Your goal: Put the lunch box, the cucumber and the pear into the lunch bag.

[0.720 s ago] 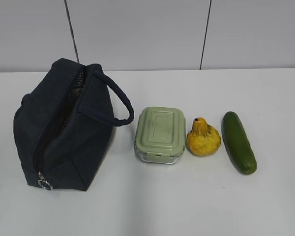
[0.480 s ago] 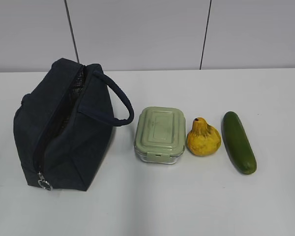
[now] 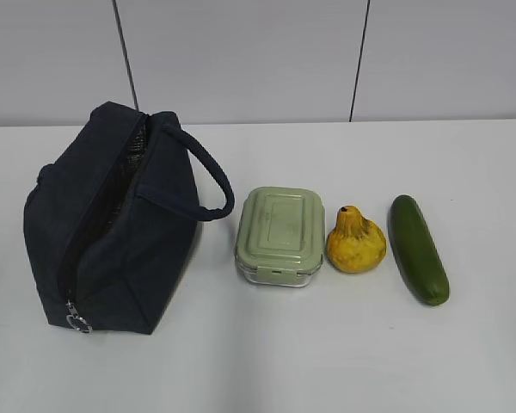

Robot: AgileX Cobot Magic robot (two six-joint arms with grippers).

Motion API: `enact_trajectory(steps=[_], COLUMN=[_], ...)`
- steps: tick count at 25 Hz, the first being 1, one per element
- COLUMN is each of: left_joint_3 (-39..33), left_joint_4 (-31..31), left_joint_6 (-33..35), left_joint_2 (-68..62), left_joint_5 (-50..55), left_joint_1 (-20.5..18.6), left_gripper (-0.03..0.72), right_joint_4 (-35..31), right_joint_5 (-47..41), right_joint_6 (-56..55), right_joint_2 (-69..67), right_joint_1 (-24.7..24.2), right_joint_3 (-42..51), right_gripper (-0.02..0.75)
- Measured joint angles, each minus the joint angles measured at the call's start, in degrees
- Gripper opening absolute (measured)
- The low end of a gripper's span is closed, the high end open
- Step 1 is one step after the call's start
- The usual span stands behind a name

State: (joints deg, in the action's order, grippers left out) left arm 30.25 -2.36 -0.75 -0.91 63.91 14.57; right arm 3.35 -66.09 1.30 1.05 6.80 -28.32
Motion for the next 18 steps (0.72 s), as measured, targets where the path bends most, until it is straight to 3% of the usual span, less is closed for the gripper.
enact_trajectory(steps=[12, 18], left_joint_3=[0.00, 2.89], left_joint_4=[0.00, 0.99], left_joint_6=[0.00, 0.00], left_joint_2=[-0.08, -12.83], left_joint_5=[0.00, -8.22], left_joint_1=[0.00, 0.00], left_gripper=[0.241, 0.241], right_joint_4=[0.00, -0.19], right_joint_5=[0.32, 11.50], right_joint_6=[0.00, -3.40], right_joint_2=[0.00, -6.97], right_joint_1=[0.00, 0.00], right_joint_3=[-0.11, -1.28], right_gripper=[0.299, 0.299])
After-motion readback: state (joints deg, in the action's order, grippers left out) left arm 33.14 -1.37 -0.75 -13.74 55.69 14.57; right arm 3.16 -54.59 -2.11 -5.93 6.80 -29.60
